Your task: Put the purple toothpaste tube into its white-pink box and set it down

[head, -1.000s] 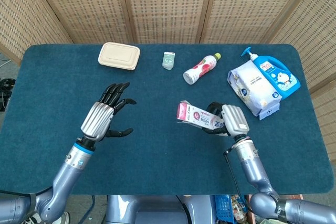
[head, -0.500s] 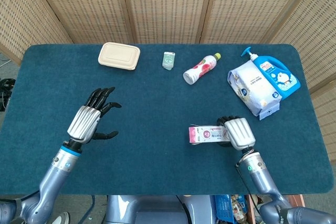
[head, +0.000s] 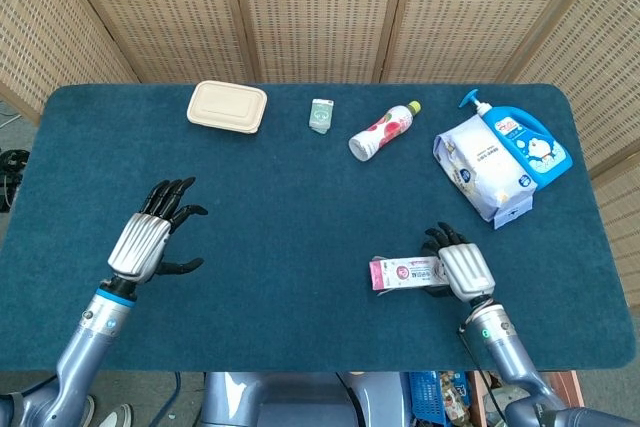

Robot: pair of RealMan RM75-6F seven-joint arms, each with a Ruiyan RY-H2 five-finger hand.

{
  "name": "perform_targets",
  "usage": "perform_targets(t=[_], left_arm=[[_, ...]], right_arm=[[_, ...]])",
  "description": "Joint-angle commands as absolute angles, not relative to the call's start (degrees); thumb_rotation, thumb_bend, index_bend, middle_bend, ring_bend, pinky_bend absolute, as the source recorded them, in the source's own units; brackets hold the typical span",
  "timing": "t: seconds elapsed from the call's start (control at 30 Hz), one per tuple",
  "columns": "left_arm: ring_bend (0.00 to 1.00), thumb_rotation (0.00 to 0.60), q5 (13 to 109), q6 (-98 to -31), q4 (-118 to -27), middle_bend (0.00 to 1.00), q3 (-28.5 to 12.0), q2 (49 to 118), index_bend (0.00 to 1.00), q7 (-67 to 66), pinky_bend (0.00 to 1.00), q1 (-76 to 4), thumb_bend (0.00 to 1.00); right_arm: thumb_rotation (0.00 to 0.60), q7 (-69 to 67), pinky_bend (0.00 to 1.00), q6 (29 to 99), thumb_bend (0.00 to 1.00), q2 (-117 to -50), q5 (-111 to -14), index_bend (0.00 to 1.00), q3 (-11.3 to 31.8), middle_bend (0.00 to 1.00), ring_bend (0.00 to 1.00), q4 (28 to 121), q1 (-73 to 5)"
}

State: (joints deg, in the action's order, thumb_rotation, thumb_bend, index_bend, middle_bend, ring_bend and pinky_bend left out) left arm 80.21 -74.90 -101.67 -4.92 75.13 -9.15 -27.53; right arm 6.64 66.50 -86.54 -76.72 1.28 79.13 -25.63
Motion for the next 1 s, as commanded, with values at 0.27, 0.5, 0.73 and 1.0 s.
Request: perform_targets(t=[0.27, 0.5, 0.73, 1.0], left_arm=[[0.00, 0.600, 81.01, -75.57, -101.87, 0.00, -2.66, 72.21, 0.28, -9.89, 0.00, -24.60, 0.13], [0.00, 0.600, 83.49, -78.44, -103.64, 0.00, 1.43, 70.29, 0.15, -15.69, 0.00, -20.53, 0.13], [0.00, 0.600, 87.97, -83.67, -100.80, 0.00, 5.24, 73.25, 0.12, -18.68, 0.00, -15.39, 0.13], [0.00, 0.600, 89.99, -86.78, -95.78, 0.00, 7.26, 76.58, 0.12, -16.98, 0.00, -10.79, 0.13]], right_arm=[[0.600, 4.48, 0.03, 69.45, 0.00, -84.02, -80.06, 0.11, 0.50, 0.00, 0.00, 80.66, -23.15], [0.600, 4.39, 0.00, 76.82, 0.00, -80.34, -86.24, 0.07, -2.17, 0.00, 0.00, 83.13, -19.22], [0.600, 1.04, 0.00, 83.02, 0.00, -79.77, -90.36, 0.05, -4.62, 0.00, 0.00, 80.92, -14.90], [0.600, -2.52, 0.00, 89.22, 0.00, -79.72, -93.63, 0.05, -5.26, 0.00, 0.00, 78.06, -11.01]])
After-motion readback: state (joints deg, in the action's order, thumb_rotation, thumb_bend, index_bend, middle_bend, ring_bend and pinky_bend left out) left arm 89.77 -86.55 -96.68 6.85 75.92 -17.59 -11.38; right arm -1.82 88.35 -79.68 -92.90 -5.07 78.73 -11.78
